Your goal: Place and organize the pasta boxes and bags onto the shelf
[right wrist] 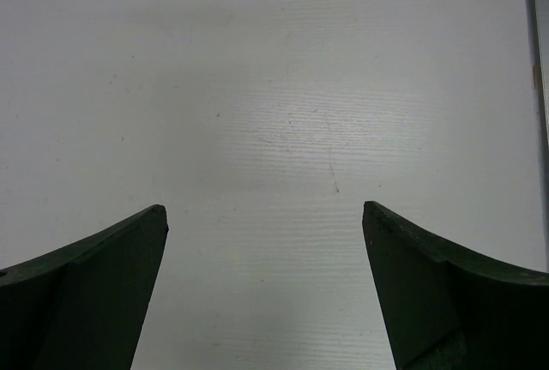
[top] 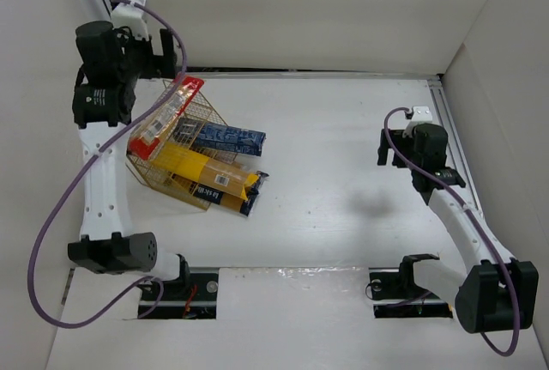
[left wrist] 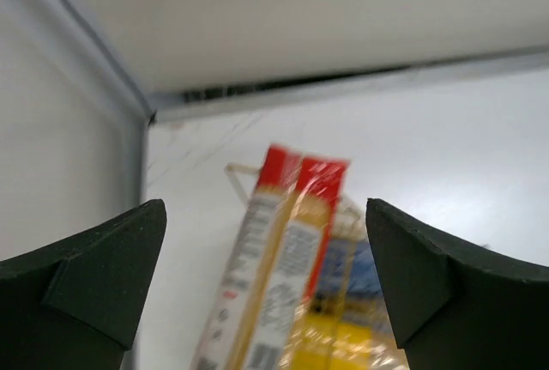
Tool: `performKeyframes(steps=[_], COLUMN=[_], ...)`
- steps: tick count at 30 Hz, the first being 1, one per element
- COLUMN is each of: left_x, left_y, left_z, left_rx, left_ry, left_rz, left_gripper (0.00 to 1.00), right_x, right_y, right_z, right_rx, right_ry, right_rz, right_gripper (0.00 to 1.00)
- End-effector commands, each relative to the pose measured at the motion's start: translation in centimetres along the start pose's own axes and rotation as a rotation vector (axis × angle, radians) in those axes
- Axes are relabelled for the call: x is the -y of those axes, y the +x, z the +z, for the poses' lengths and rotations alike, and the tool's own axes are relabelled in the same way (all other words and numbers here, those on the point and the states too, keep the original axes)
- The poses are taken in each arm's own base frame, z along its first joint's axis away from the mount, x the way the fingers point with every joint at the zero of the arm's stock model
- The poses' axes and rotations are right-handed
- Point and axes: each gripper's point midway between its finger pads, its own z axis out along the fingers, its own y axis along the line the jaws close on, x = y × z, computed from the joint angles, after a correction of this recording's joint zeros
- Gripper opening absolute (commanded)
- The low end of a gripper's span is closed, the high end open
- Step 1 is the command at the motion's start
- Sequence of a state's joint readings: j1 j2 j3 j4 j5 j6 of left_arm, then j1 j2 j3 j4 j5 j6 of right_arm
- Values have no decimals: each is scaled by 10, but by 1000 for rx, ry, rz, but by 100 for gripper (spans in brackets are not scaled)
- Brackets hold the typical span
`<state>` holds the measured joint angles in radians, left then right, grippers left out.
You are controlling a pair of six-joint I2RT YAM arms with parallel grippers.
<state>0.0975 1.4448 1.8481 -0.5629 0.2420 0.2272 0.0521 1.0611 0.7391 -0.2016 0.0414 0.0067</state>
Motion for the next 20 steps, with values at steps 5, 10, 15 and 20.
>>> performKeyframes(steps=[5, 10, 15, 20], left_x=[112, 189, 229, 234], left_y=[-70, 44, 90, 117], left_z=[-11, 26, -8, -21], left_rx=[189, -42, -14, -74], left_ry=[194, 103, 163, 145], left_rz=[-288, -318, -438, -444], left_gripper=[99, 99, 99, 99], right_x=[0, -1, -3, -7], right_y=[-33, -17, -5, -8], right_z=[-11, -18, -22, -27], right_rx=[75, 63, 51, 72], right_ry=[-12, -23, -42, -73], right_rz=[-10, -31, -57, -89], right_gripper=[100, 100, 100, 100])
